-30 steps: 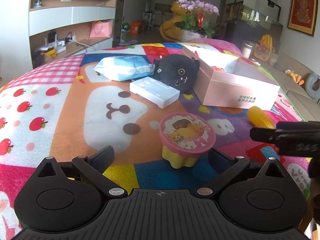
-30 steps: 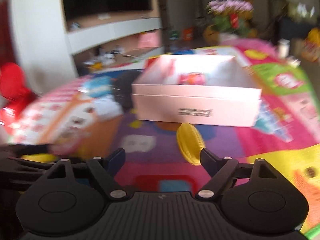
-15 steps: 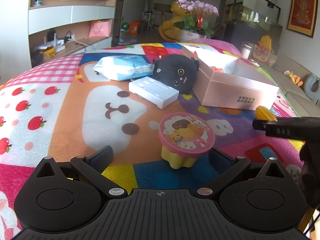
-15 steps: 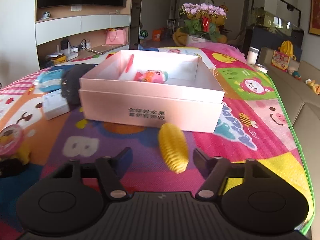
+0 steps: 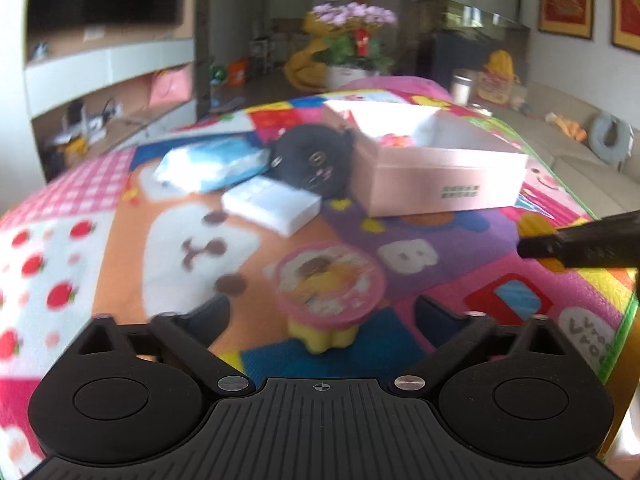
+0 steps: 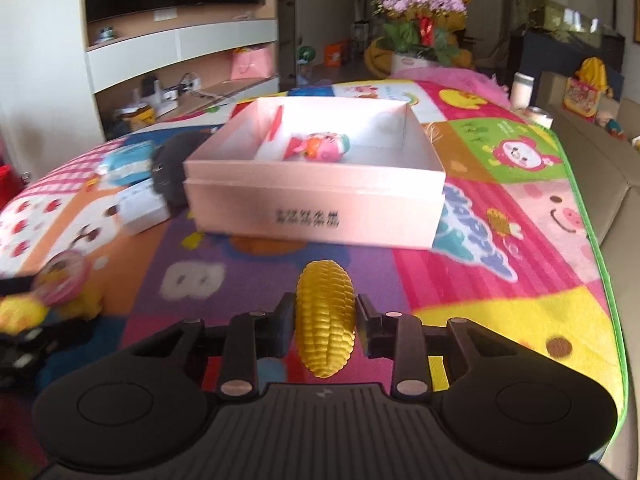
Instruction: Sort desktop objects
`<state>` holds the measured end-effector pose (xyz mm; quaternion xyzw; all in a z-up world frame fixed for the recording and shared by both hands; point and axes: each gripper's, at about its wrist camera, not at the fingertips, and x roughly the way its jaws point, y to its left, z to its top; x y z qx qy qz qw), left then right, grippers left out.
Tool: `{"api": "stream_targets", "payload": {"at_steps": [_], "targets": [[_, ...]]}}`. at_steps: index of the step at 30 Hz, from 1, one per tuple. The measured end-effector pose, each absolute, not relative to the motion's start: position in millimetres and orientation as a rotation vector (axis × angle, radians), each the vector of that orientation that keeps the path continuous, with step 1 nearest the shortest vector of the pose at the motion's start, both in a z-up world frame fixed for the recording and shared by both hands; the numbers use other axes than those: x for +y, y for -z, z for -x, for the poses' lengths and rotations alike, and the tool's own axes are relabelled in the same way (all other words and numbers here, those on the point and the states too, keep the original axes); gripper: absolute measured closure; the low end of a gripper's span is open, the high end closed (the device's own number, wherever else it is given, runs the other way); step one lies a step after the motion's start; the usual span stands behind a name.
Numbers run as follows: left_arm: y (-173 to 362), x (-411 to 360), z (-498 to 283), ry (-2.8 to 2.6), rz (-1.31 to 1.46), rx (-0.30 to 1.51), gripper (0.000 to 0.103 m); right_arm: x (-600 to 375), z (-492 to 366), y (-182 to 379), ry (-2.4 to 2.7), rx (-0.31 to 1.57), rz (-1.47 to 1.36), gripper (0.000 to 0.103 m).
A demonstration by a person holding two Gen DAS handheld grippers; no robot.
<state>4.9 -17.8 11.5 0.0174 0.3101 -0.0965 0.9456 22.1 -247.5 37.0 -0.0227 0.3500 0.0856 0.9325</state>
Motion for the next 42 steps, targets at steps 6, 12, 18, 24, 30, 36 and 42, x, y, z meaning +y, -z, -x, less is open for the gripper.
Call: {"api": "stream_targets", "payload": {"at_steps": [6, 12, 18, 24, 30, 36, 42], "targets": [[-9.5, -30.4, -14.6, 0.198, -0.083, 0.653, 0.032, -259.7, 12.4, -44.8, -0.285, 0.796, 0.007, 0.072], [-11.3, -30.5, -6.6, 0.215, -0.104, 0.646, 0.043, -256.9, 39.9, -49.7, -0.324, 0.794, 0.029, 0.072], [-29.7, -37.3, 18.3, 0.32, -0.106, 0.616, 0.043, -270.3, 53.0, -66.0, -0.304, 0.744, 0.006, 0.072], [-92.2, -61.2, -5.4, 0.449, -0.104, 0.436, 0.043, -292.1, 34.8, -117.9, -0.256, 0.575, -0.016, 0.072], [-141.7, -91.4, -76.8, 0.463, -0.106, 0.262, 0.005, -303.0, -50.3, -186.9, -0.253, 0.432, -0.113, 0.054], [-105.5, -60.0, -83.4, 0.361, -0.077, 0.383, 0.003, -309.9, -83.1, -179.5, -0.147, 0.401, -0.152, 0.031], [-43.7, -18.5, -68.8, 0.228, -0.053, 0.579, 0.003, -302.8, -84.9, -123.7, -0.101, 0.556, -0.101, 0.029]]}}
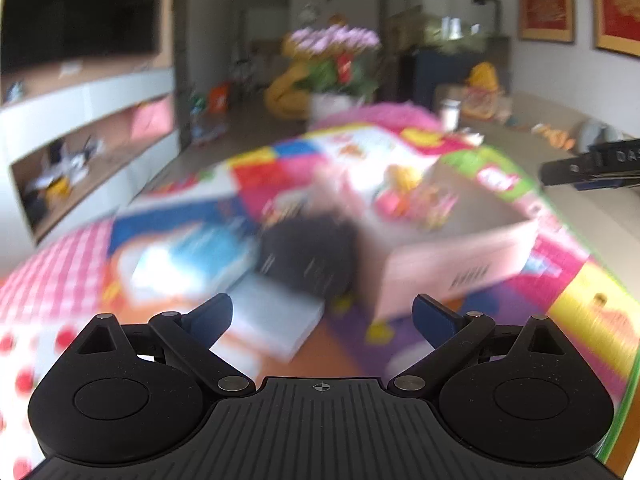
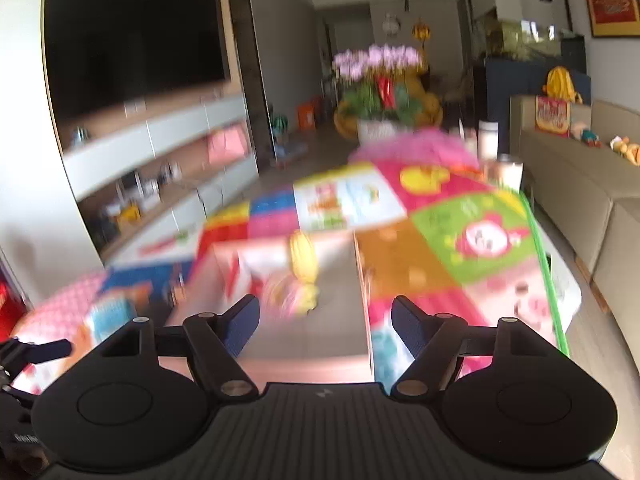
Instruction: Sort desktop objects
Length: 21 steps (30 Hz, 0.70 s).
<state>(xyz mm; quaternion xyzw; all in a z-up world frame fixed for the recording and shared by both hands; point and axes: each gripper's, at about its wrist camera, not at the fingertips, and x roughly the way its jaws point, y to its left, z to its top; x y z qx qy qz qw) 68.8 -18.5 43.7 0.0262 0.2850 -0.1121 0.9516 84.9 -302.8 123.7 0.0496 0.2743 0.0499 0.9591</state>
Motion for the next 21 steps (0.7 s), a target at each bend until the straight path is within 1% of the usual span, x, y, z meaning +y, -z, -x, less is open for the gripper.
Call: {"api": "stream_targets", "payload": {"at_steps": [5, 8, 13, 14, 17, 21], "targets": [[-22.4, 13.2, -51.6, 0.12, -0.044, 0.595, 0.003, -272.4, -73.3, -99.4, -0.133, 0.597, 0.022, 0.028], [-19.6, 33.6, -38.9, 0.05, -0.007, 0.582, 0.003, -243.3, -67.5, -88.9, -0.189, 0.596, 0.104, 0.028], [-14.9, 70.4, -25.4, -0.056, 0.142, 0.534, 0.003, -182.0, -57.8, -73.4, -0.337, 0.593, 0.221, 0.028], [-12.9, 76.8, -25.6, -0.079, 0.175, 0.539, 0.003, -169.2, -56.5, -70.5, -0.364, 0.59, 0.243, 0.029], [-12.0, 88.3, -24.1, -0.113, 0.251, 0.527, 0.002, -134.9, -58.4, -66.1, -0.404, 0.571, 0.32, 0.044], [-11.8, 88.3, -19.5, -0.091, 0.255, 0.499, 0.002, -96.5, -81.3, -71.7, -0.391, 0.486, 0.475, 0.044]]}}
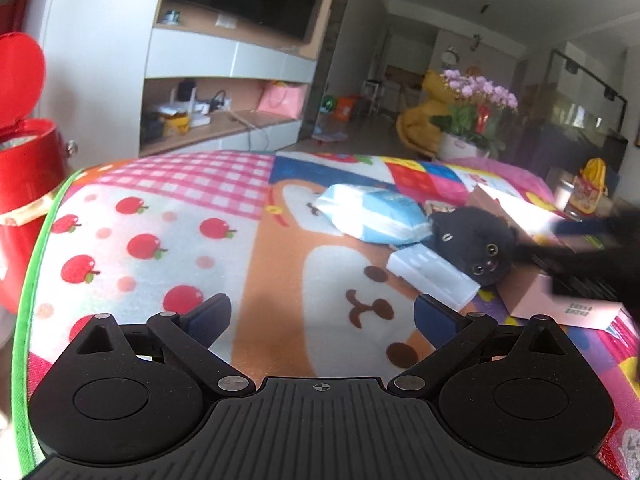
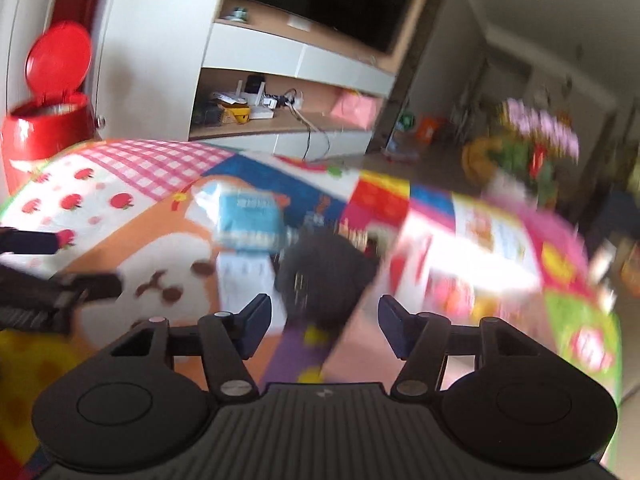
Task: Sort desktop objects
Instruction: 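Grasp the small figurine keychain beside the black cat plush with the right gripper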
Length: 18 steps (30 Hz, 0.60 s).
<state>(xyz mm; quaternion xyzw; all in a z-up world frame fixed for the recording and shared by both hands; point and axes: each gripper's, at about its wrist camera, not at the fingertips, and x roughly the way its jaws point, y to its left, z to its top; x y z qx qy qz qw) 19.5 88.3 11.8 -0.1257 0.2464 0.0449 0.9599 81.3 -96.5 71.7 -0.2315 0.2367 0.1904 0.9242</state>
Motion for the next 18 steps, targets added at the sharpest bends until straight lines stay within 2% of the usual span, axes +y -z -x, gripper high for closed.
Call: {"api": "stream_targets", "payload": {"at_steps": [5, 8, 10, 18], "targets": [[-10.2, 93.8, -18.3, -0.074, 0.302, 0.488, 0.002, -62.4, -150.4, -79.1, -0.349, 0.498, 0.484, 0.044], [-9.6, 97.1, -15.8, -0.06, 0.331, 0.473, 0.001, -54.0, -208.7, -76.2, -0.321, 0.665, 0.401, 0.056], [-9.4, 96.1, -16.4, -0.041, 0.33, 0.475, 0.001, -53.4, -230.9, -71.5, -0.31, 0.724, 0.383, 0.057], [-13.3, 71.4, -13.9, 0.11, 0.206, 0.493, 0.0, -65.2, -222.1, -64.2, -0.379, 0.915, 0.197, 0.057]]}}
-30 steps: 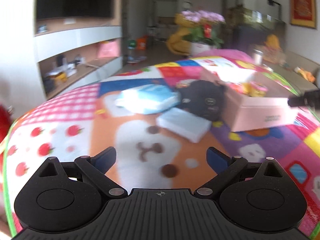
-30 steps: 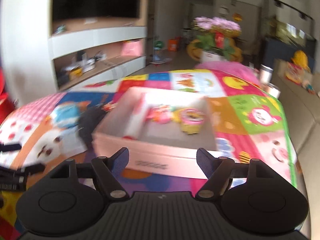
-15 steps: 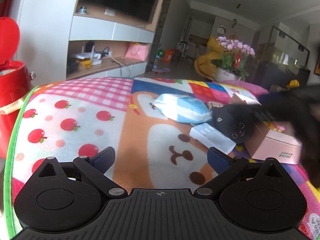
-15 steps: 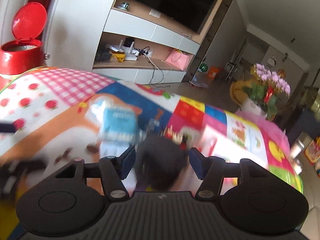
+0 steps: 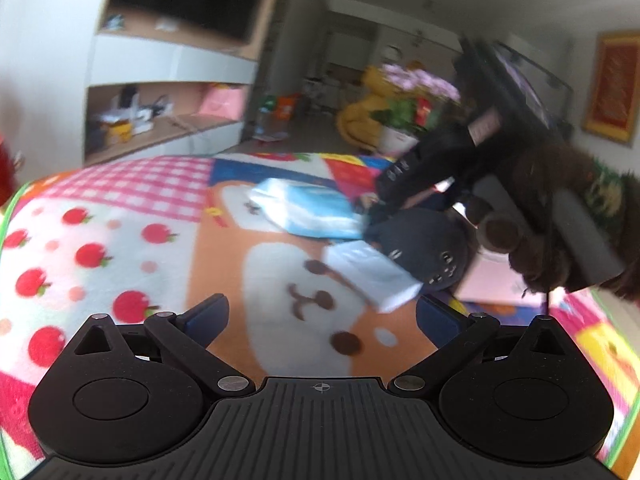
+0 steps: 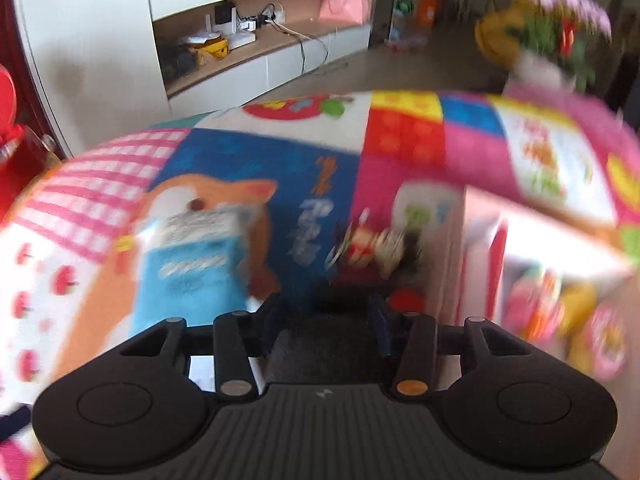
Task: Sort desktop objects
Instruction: 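Grasp the small figurine keychain beside the black cat plush with the right gripper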
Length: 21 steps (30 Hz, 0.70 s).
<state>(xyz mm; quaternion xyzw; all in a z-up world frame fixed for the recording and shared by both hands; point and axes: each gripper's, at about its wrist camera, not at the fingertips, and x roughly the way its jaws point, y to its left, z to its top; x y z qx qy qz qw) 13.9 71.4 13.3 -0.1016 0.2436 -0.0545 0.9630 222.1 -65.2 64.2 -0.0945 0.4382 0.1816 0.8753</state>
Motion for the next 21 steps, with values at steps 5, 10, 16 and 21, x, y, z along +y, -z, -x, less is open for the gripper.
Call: {"api": "stream_targets", "payload": {"at_steps": [5, 10, 16, 21], "targets": [[-13.2, 48.6, -12.5, 0.17, 0.097, 0.511, 0.0, -72.0, -173.0, -91.4, -0.633, 0.996, 0.094, 0.057], [-10.2, 47.4, -14.9, 0.164, 0.097, 0.525, 0.0, -85.2, -187.9, -128.2, -0.518, 0.842, 0.163, 0.048], [-9.0, 57.5, -16.9, 0.162, 0.15, 0.531, 0.0, -70.3, -260.0, -107.3, -0.381, 0.924, 0.196, 0.048], [-7.4, 66.0, -19.3, 0.148, 0.207, 0.546, 0.0, -38.1, -296.5, -67.2, -0.278, 1.025, 0.252, 0.048]]}}
